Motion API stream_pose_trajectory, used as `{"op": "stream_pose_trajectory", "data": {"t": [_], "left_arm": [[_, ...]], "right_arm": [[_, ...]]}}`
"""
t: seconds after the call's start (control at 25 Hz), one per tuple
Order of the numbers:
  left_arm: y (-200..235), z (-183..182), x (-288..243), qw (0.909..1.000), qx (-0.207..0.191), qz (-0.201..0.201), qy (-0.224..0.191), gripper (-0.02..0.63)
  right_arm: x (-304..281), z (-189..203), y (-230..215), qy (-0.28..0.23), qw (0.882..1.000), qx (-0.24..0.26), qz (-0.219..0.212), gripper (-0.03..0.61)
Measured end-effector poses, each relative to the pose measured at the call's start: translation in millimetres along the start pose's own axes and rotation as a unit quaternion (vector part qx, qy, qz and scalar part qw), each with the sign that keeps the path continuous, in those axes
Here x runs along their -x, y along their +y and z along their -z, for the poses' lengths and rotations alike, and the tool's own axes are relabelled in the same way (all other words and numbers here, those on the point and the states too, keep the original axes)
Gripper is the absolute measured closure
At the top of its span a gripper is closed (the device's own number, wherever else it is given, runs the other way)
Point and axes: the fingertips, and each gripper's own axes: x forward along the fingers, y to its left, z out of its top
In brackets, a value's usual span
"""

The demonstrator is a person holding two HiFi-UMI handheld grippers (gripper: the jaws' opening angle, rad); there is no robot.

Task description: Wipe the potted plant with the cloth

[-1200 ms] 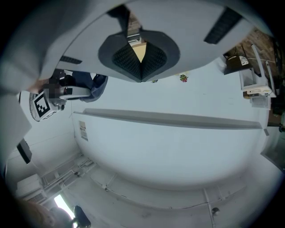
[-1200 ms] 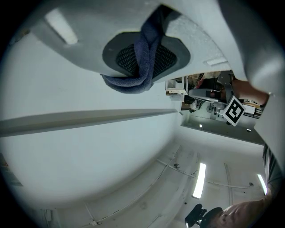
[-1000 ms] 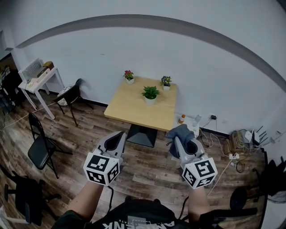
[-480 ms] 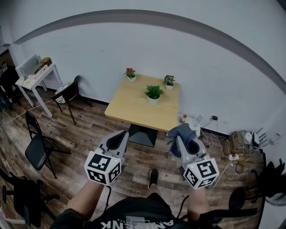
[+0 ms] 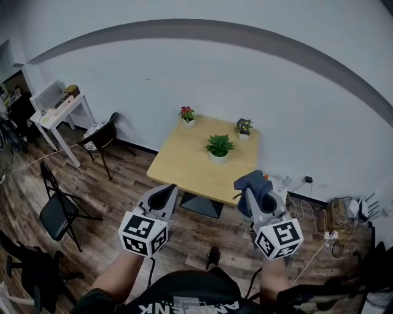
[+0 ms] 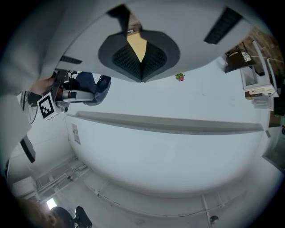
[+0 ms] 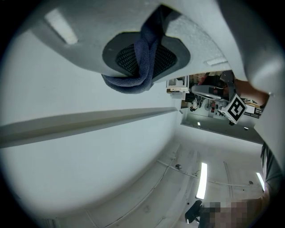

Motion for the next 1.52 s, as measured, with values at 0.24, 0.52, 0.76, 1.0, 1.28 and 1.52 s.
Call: {"op": "stream_pose_trajectory", "data": {"t": [0.24,0.52,0.76,1.0,1.28,1.52], "left_arm": [[10,-11,-67,0.9998,-0.004,-0.015,0.012,0.612],[12,-15,-133,0.9993,-0.004,-0.027,0.027,0.611],[2,-18,-181,0.9985,-0.023,-0.035,0.035,0.611],[0,-21,-220,0.9983,-0.024,-0.04,0.036,0.611],[17,-18,-254,0.999,-0.018,-0.009,0.039,0.611],[49,-10,-280,0.9982,-0.023,0.035,0.044,0.611]], "right_arm": [[-38,-5,-63,0.003,1.0,-0.005,-0.005,0.528],[-66,-1,-119,0.004,1.0,-0.013,-0.02,0.528],[-73,4,-158,0.001,0.999,-0.013,-0.036,0.528],[-86,9,-197,0.001,0.999,-0.022,-0.038,0.528],[-116,15,-210,0.011,0.999,-0.025,-0.02,0.528],[-147,22,-211,0.025,0.999,-0.033,0.025,0.528]]}}
